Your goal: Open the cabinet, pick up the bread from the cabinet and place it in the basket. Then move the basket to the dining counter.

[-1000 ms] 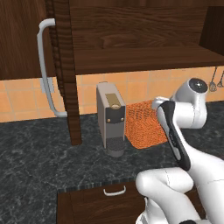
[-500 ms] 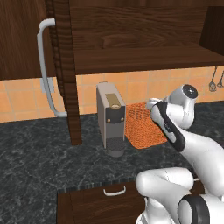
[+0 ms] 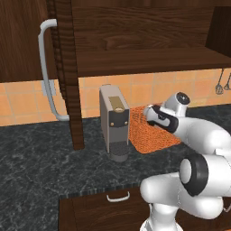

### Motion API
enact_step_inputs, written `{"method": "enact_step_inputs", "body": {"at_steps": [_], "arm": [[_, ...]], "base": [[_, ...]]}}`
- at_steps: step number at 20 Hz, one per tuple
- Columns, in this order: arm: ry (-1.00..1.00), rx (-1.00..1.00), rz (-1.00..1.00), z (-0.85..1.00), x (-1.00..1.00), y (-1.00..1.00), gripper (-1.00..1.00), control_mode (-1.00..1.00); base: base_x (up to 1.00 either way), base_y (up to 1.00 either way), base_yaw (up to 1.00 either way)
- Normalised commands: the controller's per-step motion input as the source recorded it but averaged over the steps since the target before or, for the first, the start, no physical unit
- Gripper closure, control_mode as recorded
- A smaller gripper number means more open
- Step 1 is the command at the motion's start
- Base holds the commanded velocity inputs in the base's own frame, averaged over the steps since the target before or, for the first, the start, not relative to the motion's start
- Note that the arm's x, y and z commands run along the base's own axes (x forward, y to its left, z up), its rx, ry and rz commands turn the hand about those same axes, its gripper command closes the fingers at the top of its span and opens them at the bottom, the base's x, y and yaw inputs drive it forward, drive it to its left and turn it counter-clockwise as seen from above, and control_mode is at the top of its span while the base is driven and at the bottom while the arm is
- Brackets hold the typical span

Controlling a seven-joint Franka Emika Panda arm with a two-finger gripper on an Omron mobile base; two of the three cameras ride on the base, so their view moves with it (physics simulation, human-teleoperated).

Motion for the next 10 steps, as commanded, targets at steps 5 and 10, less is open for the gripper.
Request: {"method": "enact_step_inputs", "body": {"at_steps": [5, 10], "arm": [[0.04, 0.02, 0.09, -0.23, 0.18, 0.00, 1.00, -1.00], [0.03, 0.01, 0.06, -0.06, 0.21, 0.00, 1.00, -1.00]], "base": [[0.00, 0.00, 0.00], [0.00, 0.00, 0.00]]}}
